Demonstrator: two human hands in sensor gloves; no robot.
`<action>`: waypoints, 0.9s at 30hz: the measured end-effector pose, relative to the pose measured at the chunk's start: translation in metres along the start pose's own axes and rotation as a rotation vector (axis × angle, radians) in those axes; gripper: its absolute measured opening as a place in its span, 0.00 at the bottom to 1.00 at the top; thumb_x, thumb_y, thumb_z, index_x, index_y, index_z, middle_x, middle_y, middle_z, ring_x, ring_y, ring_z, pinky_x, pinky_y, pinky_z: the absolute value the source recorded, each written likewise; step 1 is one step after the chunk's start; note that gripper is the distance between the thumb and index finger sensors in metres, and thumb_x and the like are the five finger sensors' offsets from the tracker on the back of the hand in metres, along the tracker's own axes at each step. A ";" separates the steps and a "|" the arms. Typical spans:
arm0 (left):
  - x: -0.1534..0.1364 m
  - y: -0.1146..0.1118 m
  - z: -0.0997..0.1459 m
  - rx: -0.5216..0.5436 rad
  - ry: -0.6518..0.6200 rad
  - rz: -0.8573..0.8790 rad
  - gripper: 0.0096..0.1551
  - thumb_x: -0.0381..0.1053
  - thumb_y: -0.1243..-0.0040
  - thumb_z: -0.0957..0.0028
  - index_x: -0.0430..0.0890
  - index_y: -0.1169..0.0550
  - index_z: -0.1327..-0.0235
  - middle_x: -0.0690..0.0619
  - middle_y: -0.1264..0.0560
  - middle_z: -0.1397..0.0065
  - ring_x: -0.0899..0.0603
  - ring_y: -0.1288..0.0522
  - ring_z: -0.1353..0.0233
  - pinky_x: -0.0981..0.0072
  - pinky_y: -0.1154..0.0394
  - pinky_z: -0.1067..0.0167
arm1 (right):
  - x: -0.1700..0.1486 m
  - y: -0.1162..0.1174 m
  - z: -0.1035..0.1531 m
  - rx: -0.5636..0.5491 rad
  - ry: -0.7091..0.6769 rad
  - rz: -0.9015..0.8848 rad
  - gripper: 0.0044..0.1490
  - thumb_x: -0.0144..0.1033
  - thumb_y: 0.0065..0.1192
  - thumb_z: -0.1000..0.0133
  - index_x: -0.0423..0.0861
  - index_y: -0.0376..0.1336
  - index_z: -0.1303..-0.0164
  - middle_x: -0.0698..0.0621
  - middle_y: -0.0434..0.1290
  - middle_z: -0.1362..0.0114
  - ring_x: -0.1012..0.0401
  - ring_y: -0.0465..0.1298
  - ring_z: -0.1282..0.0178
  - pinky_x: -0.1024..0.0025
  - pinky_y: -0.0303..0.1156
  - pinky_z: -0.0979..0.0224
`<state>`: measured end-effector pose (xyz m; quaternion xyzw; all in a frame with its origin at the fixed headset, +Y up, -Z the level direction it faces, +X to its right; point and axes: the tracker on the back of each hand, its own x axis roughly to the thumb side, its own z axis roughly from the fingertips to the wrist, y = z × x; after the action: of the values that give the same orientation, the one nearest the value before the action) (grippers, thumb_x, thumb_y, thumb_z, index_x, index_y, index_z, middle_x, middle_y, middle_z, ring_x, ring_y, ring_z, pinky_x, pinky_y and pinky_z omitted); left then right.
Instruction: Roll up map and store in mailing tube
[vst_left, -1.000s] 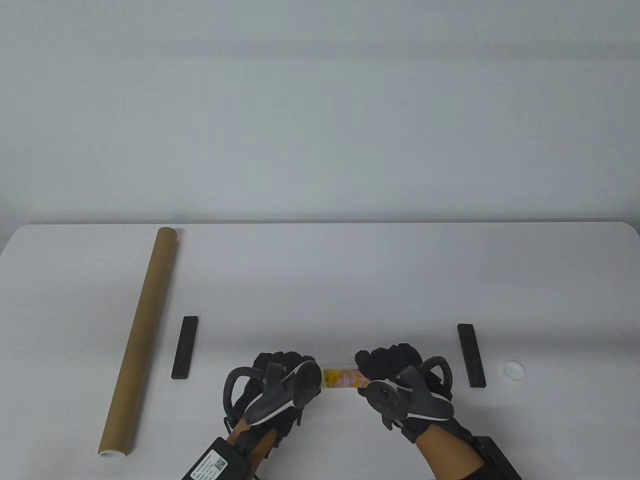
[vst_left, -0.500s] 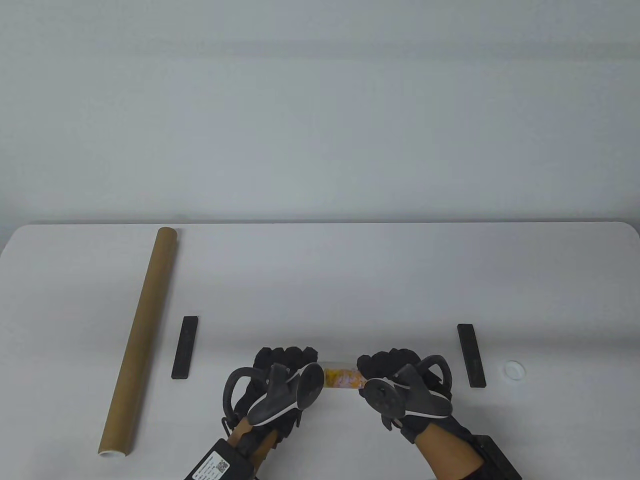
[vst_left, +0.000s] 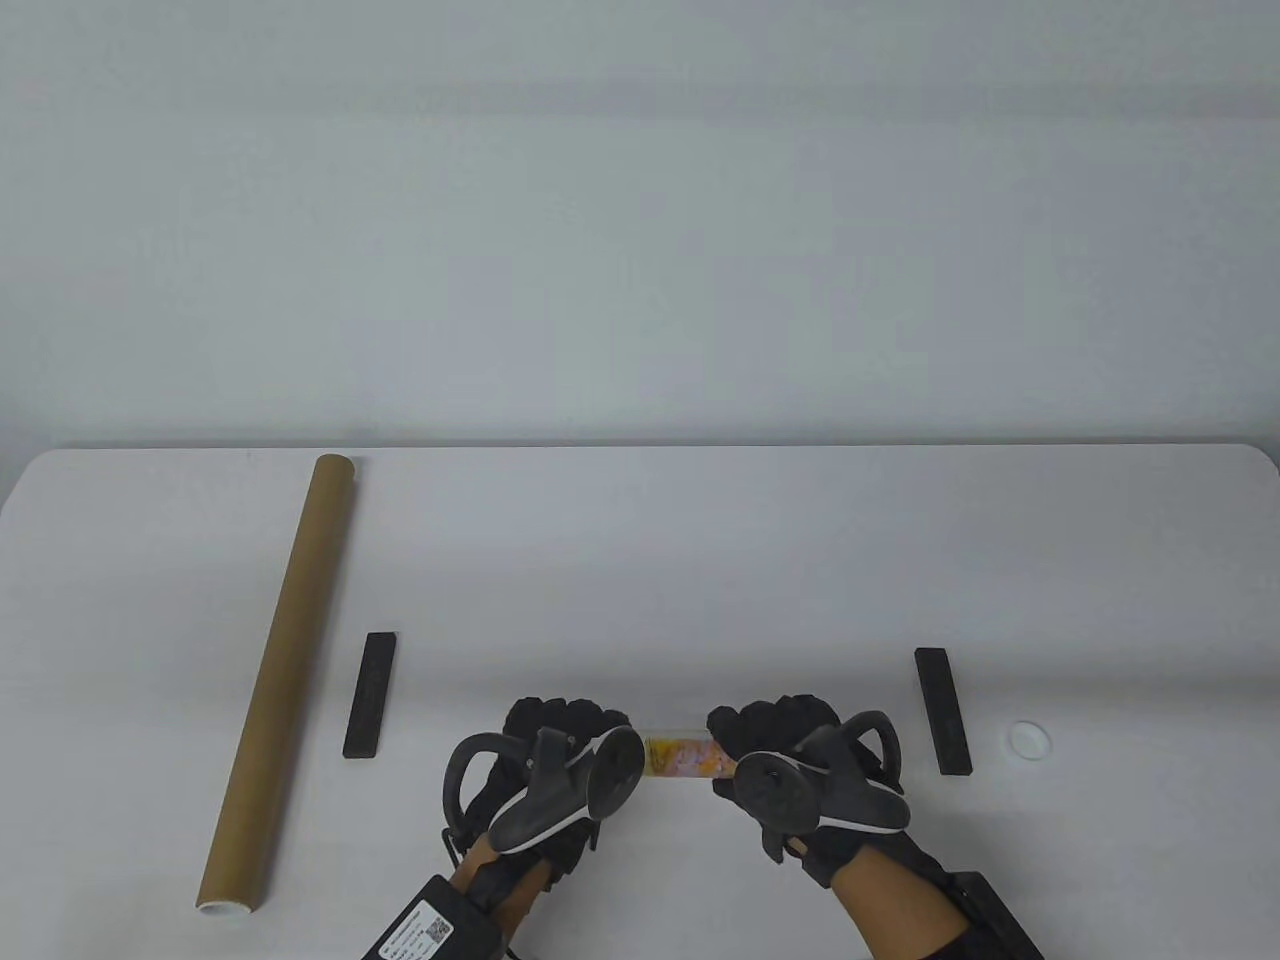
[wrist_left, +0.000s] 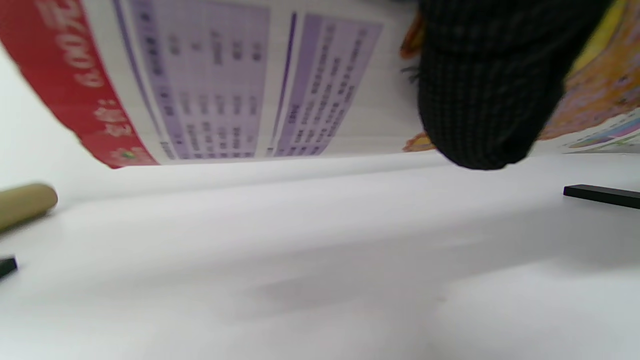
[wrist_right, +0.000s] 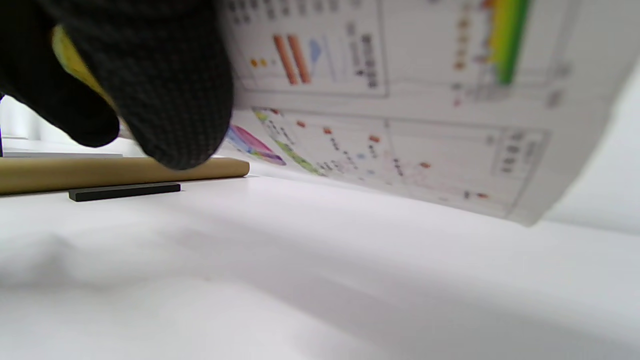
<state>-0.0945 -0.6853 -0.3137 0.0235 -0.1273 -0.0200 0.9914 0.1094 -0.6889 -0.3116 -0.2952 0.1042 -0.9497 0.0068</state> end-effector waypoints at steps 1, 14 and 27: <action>-0.002 -0.001 -0.001 -0.029 0.005 0.028 0.27 0.71 0.22 0.66 0.66 0.17 0.53 0.61 0.16 0.53 0.51 0.15 0.50 0.56 0.26 0.31 | 0.002 -0.001 0.000 -0.011 -0.005 0.022 0.42 0.49 0.80 0.50 0.39 0.69 0.30 0.45 0.77 0.41 0.46 0.81 0.45 0.37 0.69 0.34; 0.000 -0.004 0.000 -0.046 0.006 0.024 0.33 0.71 0.24 0.65 0.65 0.19 0.44 0.60 0.17 0.46 0.49 0.15 0.42 0.54 0.27 0.29 | 0.002 -0.002 -0.001 0.019 0.001 0.035 0.37 0.47 0.81 0.50 0.40 0.72 0.36 0.49 0.80 0.49 0.51 0.83 0.55 0.42 0.74 0.39; 0.003 0.003 0.005 0.089 -0.020 -0.059 0.27 0.70 0.22 0.66 0.66 0.17 0.54 0.61 0.16 0.53 0.50 0.15 0.49 0.56 0.26 0.31 | -0.006 0.004 -0.001 0.032 0.017 -0.081 0.39 0.48 0.81 0.50 0.39 0.71 0.34 0.47 0.79 0.46 0.49 0.82 0.51 0.40 0.72 0.37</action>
<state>-0.0923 -0.6829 -0.3083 0.0713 -0.1371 -0.0440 0.9870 0.1131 -0.6923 -0.3166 -0.2911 0.0772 -0.9532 -0.0276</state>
